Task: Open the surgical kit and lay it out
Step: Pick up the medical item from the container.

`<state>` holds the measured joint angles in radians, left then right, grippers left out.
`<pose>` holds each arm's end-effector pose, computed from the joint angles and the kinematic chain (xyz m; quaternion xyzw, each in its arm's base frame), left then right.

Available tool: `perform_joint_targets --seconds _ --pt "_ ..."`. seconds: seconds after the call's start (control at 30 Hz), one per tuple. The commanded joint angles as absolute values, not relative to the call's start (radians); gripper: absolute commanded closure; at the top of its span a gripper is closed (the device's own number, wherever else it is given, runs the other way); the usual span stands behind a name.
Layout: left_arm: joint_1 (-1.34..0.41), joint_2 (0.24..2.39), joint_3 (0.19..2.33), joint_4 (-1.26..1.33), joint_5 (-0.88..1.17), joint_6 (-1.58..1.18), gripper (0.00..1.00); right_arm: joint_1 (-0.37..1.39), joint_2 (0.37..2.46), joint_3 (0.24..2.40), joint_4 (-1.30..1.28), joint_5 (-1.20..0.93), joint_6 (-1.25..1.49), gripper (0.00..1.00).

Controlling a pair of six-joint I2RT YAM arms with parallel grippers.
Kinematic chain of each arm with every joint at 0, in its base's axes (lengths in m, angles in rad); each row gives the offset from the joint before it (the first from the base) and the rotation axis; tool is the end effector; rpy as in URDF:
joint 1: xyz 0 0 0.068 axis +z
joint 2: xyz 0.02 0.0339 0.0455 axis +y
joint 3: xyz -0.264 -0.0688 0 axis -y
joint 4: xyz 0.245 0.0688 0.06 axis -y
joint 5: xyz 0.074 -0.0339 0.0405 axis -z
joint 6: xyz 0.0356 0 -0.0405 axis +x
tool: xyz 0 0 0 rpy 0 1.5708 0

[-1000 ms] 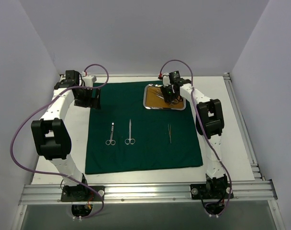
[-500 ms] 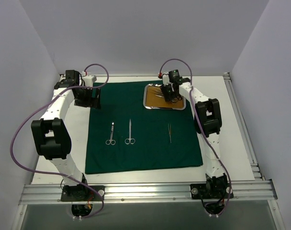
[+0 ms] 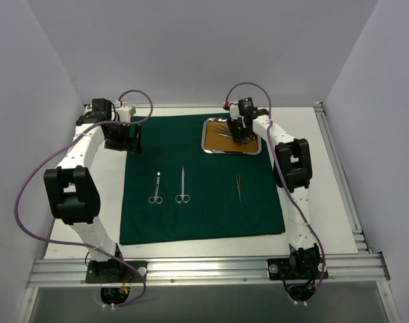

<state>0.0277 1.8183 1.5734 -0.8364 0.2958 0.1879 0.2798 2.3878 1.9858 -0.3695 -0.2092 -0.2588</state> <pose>0.3879 0.0004 0.2729 0.1124 0.9537 -0.1164 0.2537 0.5164 0.1561 0.1777 -0.2829 0.8723 0.1002 0.3859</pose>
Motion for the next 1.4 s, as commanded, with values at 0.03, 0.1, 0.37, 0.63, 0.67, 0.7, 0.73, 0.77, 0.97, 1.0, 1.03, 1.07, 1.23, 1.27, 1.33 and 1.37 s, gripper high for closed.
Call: perform_joint_targets --seconds 0.03,0.1,0.37,0.63,0.67,0.7,0.73,0.77,0.97,1.0,1.03,1.07,1.23,1.27,1.33,1.37 --pt "0.032 1.81 1.608 -0.844 0.318 0.199 0.06 0.264 2.422 1.968 -0.417 -0.236 -0.238 0.76" --pt "0.032 1.81 1.611 -0.845 0.318 0.201 0.06 0.265 2.41 1.941 -0.402 -0.258 -0.227 0.77" --pt "0.031 1.805 1.609 -0.851 0.321 0.201 0.06 0.293 2.324 1.894 -0.405 -0.354 -0.199 0.84" --pt "0.031 1.795 1.606 -0.85 0.321 0.204 0.06 0.325 2.306 1.91 -0.446 -0.373 -0.212 0.85" --pt "0.031 1.795 1.606 -0.851 0.321 0.206 0.06 0.324 2.303 1.917 -0.445 -0.364 -0.212 0.84" --pt "0.031 1.795 1.606 -0.853 0.321 0.206 0.06 0.324 2.301 1.936 -0.446 -0.348 -0.212 0.84" --pt "0.032 1.796 1.606 -0.851 0.321 0.206 0.06 0.324 2.301 1.948 -0.451 -0.345 -0.213 0.83" --pt "0.032 1.796 1.606 -0.851 0.322 0.204 0.06 0.324 2.302 1.96 -0.456 -0.344 -0.213 0.83" --pt "0.031 1.802 1.609 -0.85 0.321 0.206 0.06 0.327 2.306 2.013 -0.459 -0.31 -0.213 0.78" --pt "0.031 1.802 1.609 -0.851 0.321 0.206 0.06 0.325 2.307 2.016 -0.457 -0.302 -0.213 0.77" --pt "0.031 1.804 1.611 -0.851 0.321 0.206 0.06 0.327 2.312 2.017 -0.459 -0.295 -0.213 0.76" --pt "0.031 1.804 1.611 -0.851 0.321 0.206 0.06 0.325 2.316 2.019 -0.46 -0.288 -0.215 0.75" --pt "0.031 1.809 1.611 -0.851 0.319 0.207 0.06 0.325 2.344 2.025 -0.462 -0.256 -0.224 0.73" --pt "0.032 1.812 1.611 -0.851 0.321 0.206 0.06 0.325 2.355 2.026 -0.46 -0.256 -0.227 0.73" --pt "0.032 1.812 1.611 -0.851 0.321 0.206 0.06 0.325 2.378 2.034 -0.463 -0.241 -0.232 0.72" --pt "0.031 1.813 1.611 -0.851 0.321 0.206 0.06 0.324 2.385 2.046 -0.471 -0.23 -0.236 0.72"
